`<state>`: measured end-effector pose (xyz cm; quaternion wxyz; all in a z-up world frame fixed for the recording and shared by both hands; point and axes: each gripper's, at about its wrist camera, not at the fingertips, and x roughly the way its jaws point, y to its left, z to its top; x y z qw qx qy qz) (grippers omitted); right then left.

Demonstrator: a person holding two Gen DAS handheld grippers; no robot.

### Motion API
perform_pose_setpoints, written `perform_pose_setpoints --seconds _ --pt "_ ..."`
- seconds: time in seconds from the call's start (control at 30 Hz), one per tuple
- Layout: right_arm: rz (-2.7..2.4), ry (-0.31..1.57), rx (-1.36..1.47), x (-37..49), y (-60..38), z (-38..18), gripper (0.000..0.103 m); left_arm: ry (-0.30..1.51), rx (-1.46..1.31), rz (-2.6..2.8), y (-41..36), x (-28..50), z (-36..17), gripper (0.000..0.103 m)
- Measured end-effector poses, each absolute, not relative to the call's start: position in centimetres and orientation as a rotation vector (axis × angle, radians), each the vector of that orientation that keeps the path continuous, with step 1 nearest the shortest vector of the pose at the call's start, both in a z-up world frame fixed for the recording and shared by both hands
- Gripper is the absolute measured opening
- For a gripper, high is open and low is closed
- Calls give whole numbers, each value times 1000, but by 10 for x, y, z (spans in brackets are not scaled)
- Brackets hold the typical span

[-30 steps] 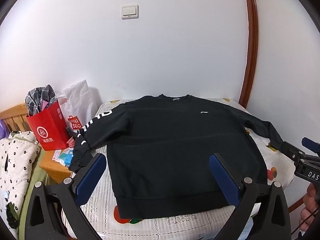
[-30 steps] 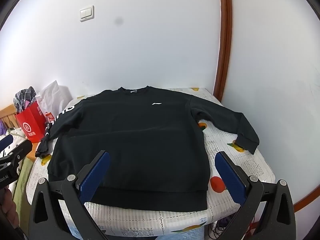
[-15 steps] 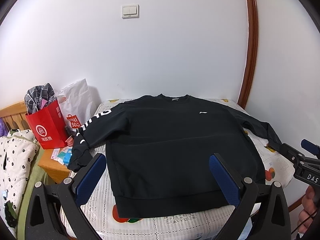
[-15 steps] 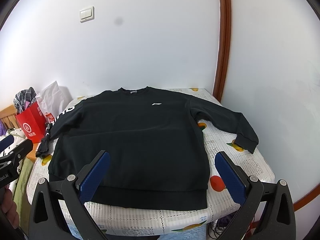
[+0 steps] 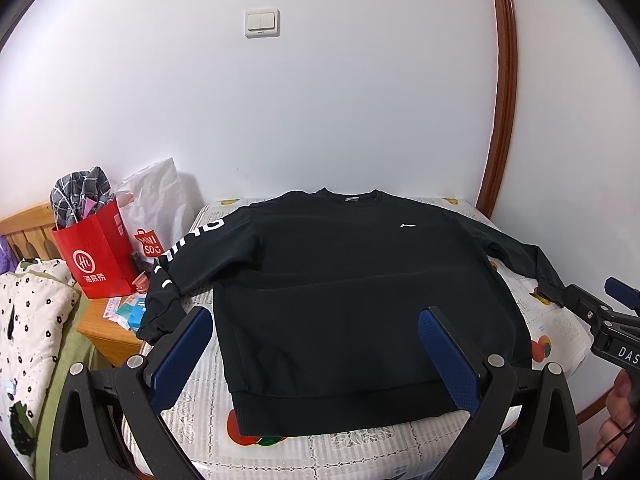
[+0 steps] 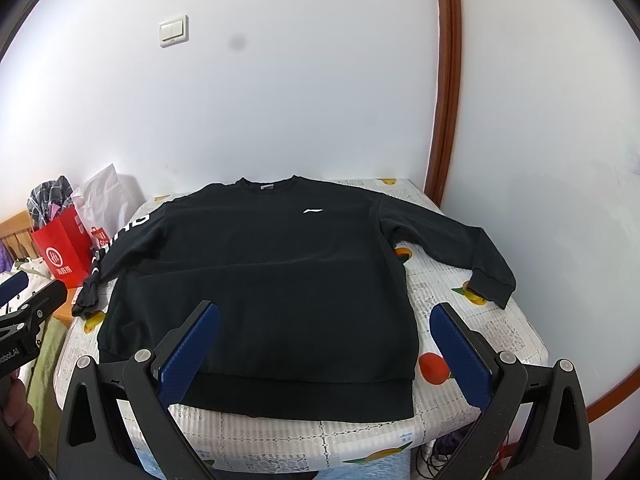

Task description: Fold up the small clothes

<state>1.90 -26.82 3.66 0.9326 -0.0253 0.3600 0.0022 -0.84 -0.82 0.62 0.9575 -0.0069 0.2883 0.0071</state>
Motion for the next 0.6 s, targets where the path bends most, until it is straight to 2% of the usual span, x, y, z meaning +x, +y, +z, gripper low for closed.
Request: perform_pose_setpoints --seconds 0.6 --pt "4 738 -62 17 -268 41 103 591 -20 16 -8 -9 4 103"
